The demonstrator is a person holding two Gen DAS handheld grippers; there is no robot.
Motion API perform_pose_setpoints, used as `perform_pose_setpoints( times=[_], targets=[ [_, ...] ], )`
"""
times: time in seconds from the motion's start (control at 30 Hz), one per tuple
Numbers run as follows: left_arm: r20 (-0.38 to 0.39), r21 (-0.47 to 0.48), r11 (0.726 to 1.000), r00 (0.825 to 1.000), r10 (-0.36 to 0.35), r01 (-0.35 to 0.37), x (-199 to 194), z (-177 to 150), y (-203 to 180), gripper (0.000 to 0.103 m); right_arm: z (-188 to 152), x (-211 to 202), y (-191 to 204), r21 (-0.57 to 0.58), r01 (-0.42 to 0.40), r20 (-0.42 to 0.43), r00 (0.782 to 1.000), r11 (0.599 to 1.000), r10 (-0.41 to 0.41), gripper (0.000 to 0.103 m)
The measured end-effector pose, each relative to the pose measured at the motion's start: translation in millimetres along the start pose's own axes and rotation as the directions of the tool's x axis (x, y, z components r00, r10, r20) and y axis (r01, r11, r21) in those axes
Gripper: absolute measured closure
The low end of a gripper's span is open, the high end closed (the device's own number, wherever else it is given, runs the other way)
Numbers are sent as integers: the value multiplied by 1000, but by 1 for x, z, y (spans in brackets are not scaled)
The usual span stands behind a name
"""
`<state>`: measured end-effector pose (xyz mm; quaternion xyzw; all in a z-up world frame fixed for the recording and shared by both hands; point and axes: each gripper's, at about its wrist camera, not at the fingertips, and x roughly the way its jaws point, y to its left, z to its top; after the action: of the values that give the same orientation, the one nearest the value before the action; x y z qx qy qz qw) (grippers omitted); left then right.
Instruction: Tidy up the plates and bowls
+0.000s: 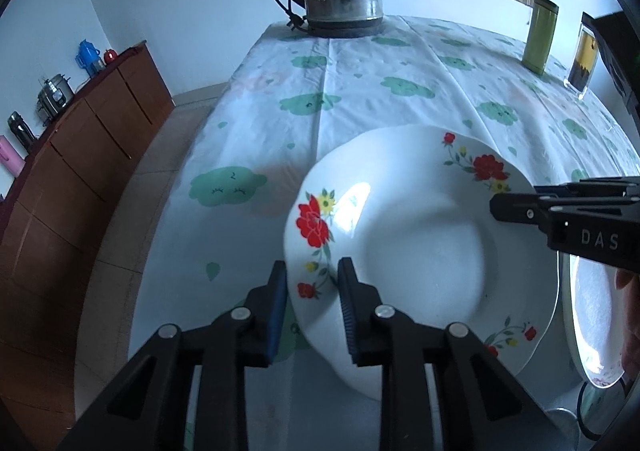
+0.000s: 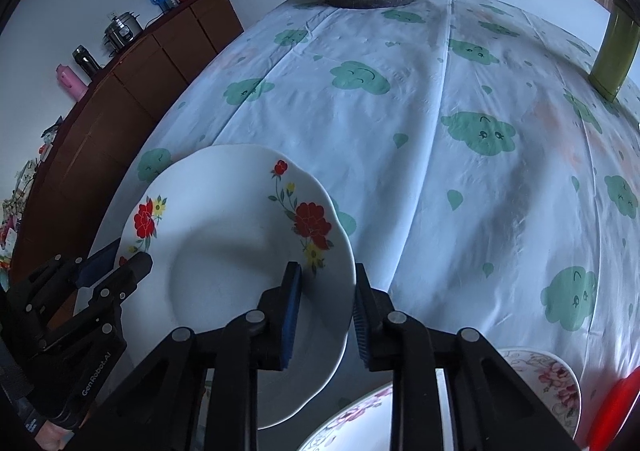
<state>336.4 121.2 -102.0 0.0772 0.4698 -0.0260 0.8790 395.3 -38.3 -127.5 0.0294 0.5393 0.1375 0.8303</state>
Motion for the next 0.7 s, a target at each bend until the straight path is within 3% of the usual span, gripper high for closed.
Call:
perform_pose_setpoints(
  times=[0.7],
  targets=[
    [52,-22,999,998,41,-40,-39,-6,2,80,-9,-37,17,-26,-21,16,1000,999,22,77]
  ],
)
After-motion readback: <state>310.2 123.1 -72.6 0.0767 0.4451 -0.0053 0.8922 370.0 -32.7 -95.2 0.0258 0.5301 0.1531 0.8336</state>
